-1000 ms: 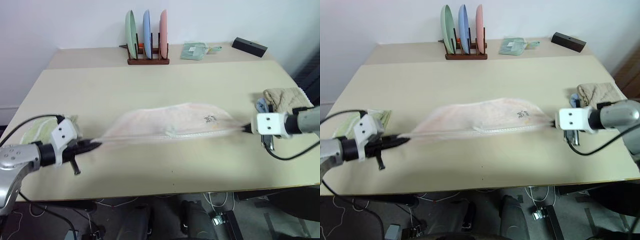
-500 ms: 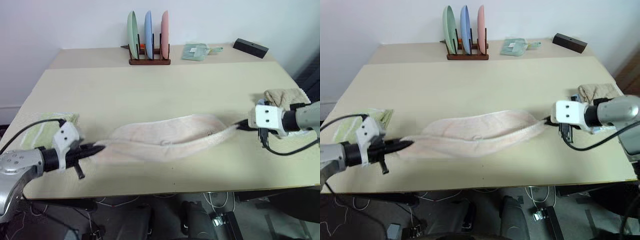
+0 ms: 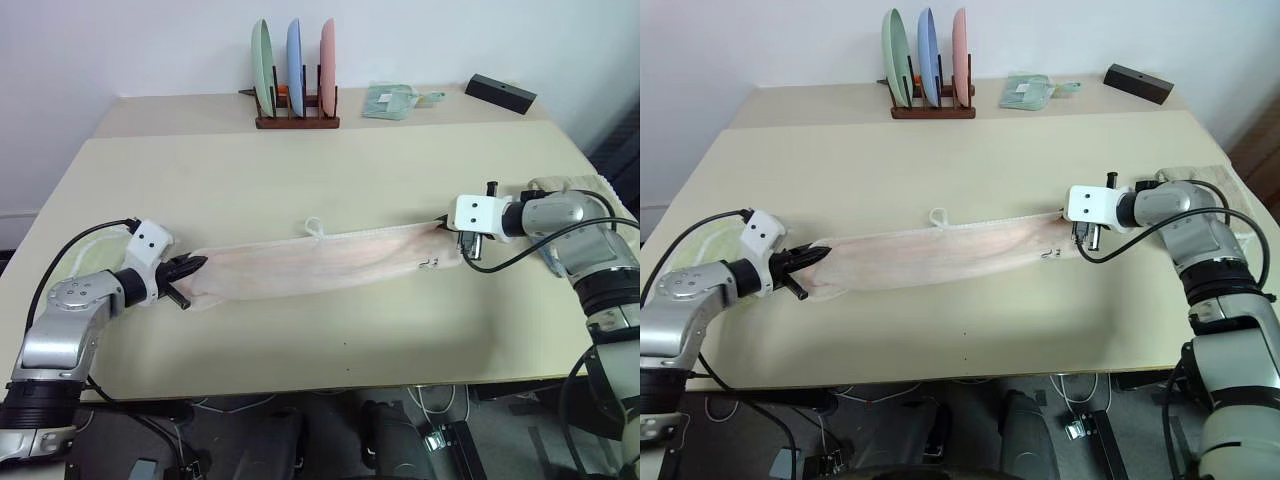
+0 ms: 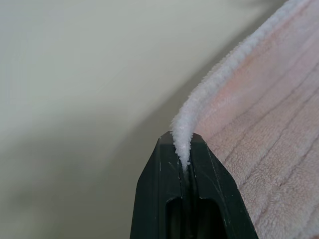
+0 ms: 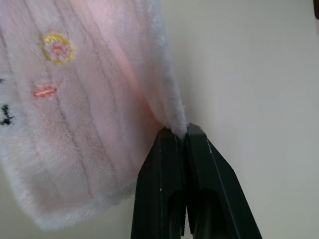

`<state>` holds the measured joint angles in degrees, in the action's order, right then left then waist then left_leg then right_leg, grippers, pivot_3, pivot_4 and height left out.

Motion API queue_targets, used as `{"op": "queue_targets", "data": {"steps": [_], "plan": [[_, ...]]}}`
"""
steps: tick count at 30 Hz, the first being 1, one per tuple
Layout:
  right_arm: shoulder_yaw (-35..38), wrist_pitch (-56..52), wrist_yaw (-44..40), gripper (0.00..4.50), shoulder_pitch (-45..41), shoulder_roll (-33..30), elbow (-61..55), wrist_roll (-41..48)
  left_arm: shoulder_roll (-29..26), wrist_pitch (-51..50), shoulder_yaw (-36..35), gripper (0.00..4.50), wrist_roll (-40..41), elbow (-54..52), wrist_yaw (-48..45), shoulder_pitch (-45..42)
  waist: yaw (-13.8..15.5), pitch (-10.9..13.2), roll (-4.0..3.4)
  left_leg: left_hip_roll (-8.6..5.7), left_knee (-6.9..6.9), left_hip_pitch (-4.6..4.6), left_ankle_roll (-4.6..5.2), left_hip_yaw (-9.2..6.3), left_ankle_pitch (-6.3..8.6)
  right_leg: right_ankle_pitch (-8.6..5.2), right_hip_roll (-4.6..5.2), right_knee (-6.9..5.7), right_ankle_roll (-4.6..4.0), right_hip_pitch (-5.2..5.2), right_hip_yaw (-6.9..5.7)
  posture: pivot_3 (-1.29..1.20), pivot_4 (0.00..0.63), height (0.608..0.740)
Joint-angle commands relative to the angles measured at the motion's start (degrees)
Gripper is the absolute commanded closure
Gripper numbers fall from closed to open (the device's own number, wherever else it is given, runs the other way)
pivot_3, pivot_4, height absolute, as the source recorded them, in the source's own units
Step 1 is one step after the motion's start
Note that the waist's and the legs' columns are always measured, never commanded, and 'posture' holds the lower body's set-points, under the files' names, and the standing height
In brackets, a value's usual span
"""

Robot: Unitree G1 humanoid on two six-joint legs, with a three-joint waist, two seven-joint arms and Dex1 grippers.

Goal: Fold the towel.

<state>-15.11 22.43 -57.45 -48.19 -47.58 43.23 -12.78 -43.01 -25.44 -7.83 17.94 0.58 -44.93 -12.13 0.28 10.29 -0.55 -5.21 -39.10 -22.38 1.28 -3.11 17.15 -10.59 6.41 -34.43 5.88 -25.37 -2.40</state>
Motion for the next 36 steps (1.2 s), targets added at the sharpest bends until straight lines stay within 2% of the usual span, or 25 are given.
{"op": "queue_targets", "data": {"steps": [1,2,8,13,14,17,19,22,23,25,27,31,33,36], "plan": [[1.49,0.75,3.13,3.93,-2.46,0.25,1.8,-0.79,-0.08,-0.89,-1.26,3.93,0.85,-0.48,-0.45,0.36,-0.07,0.0,0.0,0.0,0.0,0.0,0.0,0.0,0.0,0.0,0.0,0.0,0.0,0.0,0.0,0.0,0.15,0.74],[1.65,1.11,4.2,3.69,-2.71,0.25,2.09,-1.18,-0.22,-1.11,-1.3,3.69,0.94,-0.76,-0.78,0.94,-0.16,0.0,0.0,0.0,-0.01,0.0,0.0,0.0,0.0,0.0,0.0,-0.02,0.0,0.0,0.01,0.0,0.15,0.74],[2.49,3.14,9.32,0.78,-1.79,-3.24,0.76,-3.66,-0.88,0.68,-2.18,0.71,-1.44,-2.03,1.1,4.05,-0.75,0.0,-0.01,0.01,0.02,0.0,-0.01,-0.03,0.0,0.0,-0.01,-0.03,0.0,-0.02,0.02,0.0,0.15,0.74],[8.02,-3.93,8.14,0.78,3.8,-6.6,-5.86,1.35,0.81,4.19,-4.83,0.71,-1.47,-3.92,4.41,4.4,-0.84,0.0,-0.01,-0.01,0.03,0.0,0.0,-0.02,0.0,-0.01,0.01,0.0,0.0,-0.02,0.03,0.0,0.15,0.74],[11.97,-12.01,5.97,0.78,6.77,-6.54,-9.75,6.88,2.61,4.91,-6.11,0.71,-1.04,-4.43,7.07,2.98,-0.68,-0.01,0.0,0.0,0.03,0.0,0.0,-0.02,0.0,0.0,0.01,0.0,0.0,0.0,0.03,0.0,0.15,0.74],[22.81,-37.71,-1.3,0.02,18.71,-6.95,-27.59,24.72,6.22,7.67,-7.58,0.66,0.37,-8.22,9.06,2.0,0.46,-0.03,0.04,0.05,-0.04,-0.01,0.0,-0.09,0.0,0.0,0.05,0.0,-0.01,0.05,0.02,0.0,0.15,0.74],[26.96,-48.23,-1.3,0.02,24.15,-7.23,-35.71,30.35,6.64,7.89,-7.04,0.66,1.07,-10.94,7.68,3.22,0.51,-0.05,0.0,0.03,-0.05,-0.01,0.01,-0.07,0.01,0.01,0.12,0.0,-0.01,0.05,0.04,0.0,0.15,0.74],[30.73,-57.66,-1.16,0.02,29.85,-7.5,-43.81,35.78,6.63,7.41,-6.76,0.66,1.92,-12.65,6.84,3.97,0.39,-0.06,-0.02,0.03,-0.05,0.03,0.07,-0.03,0.04,0.02,0.14,0.0,-0.02,0.06,0.06,0.0,0.15,0.74],[34.23,-65.49,-0.93,0.02,33.63,-5.89,-48.94,42.69,6.36,6.12,-6.86,0.66,2.89,-13.59,6.36,4.05,0.48,-0.06,-0.02,0.04,-0.05,0.03,0.2,-0.04,0.12,0.02,0.13,-0.02,-0.02,0.06,0.06,0.0,0.15,0.74],[38.19,-78.3,2.67,0.02,41.24,-0.72,-58.27,53.57,5.52,3.8,-4.86,0.66,5.51,-16.82,3.19,4.06,0.72,-0.12,0.1,0.09,-0.02,0.04,0.31,-0.09,0.18,0.01,0.07,-0.03,-0.03,0.06,0.05,0.0,0.15,0.74],[39.76,-84.94,7.81,0.02,43.84,3.64,-62.7,58.44,4.56,3.11,-2.14,0.66,6.21,-19.35,0.3,4.47,0.73,-0.19,0.23,0.14,-0.01,0.03,0.31,-0.24,0.18,0.01,0.01,0.01,-0.04,0.13,0.04,0.0,0.15,0.74],[42.77,-95.67,26.5,0.02,39.29,16.56,-61.42,59.96,5.97,-0.35,3.48,0.66,9.47,-22.22,-2.9,2.6,0.49,-0.23,0.18,-0.03,-0.06,0.06,0.42,-0.1,0.23,0.1,0.11,0.09,-0.08,0.17,0.21,0.0,0.15,0.74],[47.13,-99.0,35.59,0.02,34.97,23.65,-58.83,59.86,6.72,-1.03,6.58,0.66,9.87,-23.56,-4.27,1.32,0.49,-0.23,0.18,-0.01,-0.08,0.08,0.41,-0.11,0.23,0.12,0.05,0.08,-0.09,0.17,0.21,0.0,0.15,0.74],[53.68,-102.74,44.1,0.02,29.19,31.28,-57.04,62.02,8.5,-1.82,10.27,0.66,9.81,-24.72,-4.5,-0.17,0.54,-0.23,0.16,0.0,-0.02,0.05,0.05,-0.11,0.03,0.12,0.0,-0.07,-0.08,0.03,0.21,0.0,0.15,0.74]]}}
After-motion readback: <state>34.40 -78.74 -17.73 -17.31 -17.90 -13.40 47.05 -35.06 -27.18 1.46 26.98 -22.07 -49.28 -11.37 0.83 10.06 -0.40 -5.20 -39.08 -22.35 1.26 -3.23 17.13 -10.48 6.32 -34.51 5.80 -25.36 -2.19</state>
